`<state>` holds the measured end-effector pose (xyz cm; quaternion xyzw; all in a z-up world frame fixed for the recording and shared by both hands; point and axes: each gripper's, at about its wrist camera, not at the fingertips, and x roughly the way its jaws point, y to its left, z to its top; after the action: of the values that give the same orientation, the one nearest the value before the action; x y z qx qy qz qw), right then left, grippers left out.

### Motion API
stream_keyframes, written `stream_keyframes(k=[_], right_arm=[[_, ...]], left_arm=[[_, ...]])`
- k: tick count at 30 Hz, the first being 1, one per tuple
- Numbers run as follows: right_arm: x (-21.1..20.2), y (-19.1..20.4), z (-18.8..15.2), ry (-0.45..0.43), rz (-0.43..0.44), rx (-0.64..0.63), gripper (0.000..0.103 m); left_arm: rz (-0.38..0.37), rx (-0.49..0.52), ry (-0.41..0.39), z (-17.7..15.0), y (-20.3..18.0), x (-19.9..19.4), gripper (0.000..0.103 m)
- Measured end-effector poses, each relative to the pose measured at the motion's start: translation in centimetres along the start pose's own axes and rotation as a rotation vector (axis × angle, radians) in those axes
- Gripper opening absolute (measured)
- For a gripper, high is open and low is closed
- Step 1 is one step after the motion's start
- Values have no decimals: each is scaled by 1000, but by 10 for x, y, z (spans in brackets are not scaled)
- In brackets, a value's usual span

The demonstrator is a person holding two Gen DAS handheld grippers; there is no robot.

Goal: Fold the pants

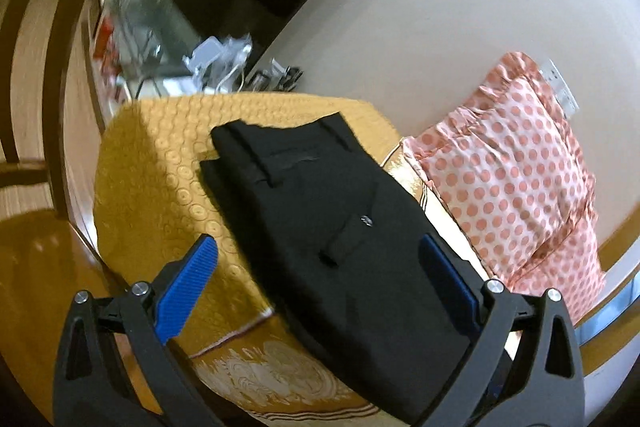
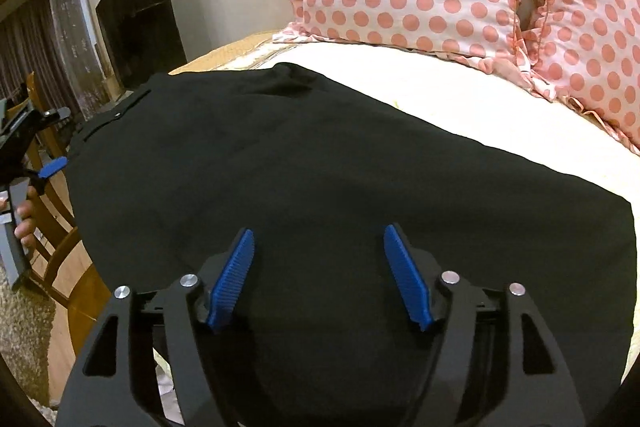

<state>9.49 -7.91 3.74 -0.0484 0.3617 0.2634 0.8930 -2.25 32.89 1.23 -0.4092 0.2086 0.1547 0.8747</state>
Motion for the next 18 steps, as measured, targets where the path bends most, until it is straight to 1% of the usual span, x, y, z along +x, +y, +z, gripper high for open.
stream_keyframes(k=[2,5,8,10,12,13,14,18], right_arm=[[0,1,-2,0,2,-2,71],[2,0,0,0,7,0,72],[1,0,-1,-1,12,3,72],[2,-1,0,0,16,4,73],[2,-1,0,0,16,4,74],[2,-1,0,-1,16,3,74],[1,-1,0,-1,16,4,74],[1,-2,0,0,19,5,75]], left_arm=[[1,-12,16,3,4,6,100],[8,5,13,5,2,6,100],[-38,11,23,0,-3,6,100],[-74,36,47,-8,-10,6,100],[-52,86,56,-17,-21,6,100],[-56,98,65,-20,-24,6,100],[-81,94,83,-23,-26,5,100],[-248,23,176,-32,-28,8,100]])
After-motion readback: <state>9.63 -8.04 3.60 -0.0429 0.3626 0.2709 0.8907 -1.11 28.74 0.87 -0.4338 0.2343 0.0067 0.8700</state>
